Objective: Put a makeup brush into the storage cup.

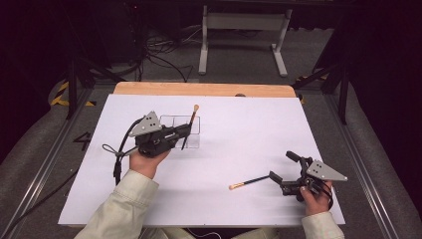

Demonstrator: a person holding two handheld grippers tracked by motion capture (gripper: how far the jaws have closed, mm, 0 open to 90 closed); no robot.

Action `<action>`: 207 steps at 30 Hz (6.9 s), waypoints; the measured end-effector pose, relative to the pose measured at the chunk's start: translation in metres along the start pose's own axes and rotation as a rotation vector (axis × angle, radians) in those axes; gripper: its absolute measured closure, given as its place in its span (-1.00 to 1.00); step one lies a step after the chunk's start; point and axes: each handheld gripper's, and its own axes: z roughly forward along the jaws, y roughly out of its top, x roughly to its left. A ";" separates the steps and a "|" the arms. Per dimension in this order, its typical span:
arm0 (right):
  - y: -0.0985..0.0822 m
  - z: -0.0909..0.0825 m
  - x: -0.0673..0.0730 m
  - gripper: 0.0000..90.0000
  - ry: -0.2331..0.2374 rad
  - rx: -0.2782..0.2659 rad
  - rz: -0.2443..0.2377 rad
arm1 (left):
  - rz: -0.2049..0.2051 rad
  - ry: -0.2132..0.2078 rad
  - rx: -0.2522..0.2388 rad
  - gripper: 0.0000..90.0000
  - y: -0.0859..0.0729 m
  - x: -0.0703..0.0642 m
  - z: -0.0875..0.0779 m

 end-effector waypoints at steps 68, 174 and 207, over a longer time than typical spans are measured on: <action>-0.002 -0.003 0.005 -0.98 -0.022 -0.033 -0.037 | -0.048 0.166 -0.112 0.83 -0.019 0.055 0.029; 0.101 0.037 0.008 -0.50 0.159 0.537 -0.223 | -0.123 0.068 -0.023 -0.96 -0.076 0.020 -0.088; 0.121 0.095 0.030 -0.42 0.300 0.890 -0.399 | -0.144 0.153 0.043 -0.95 -0.096 0.023 -0.101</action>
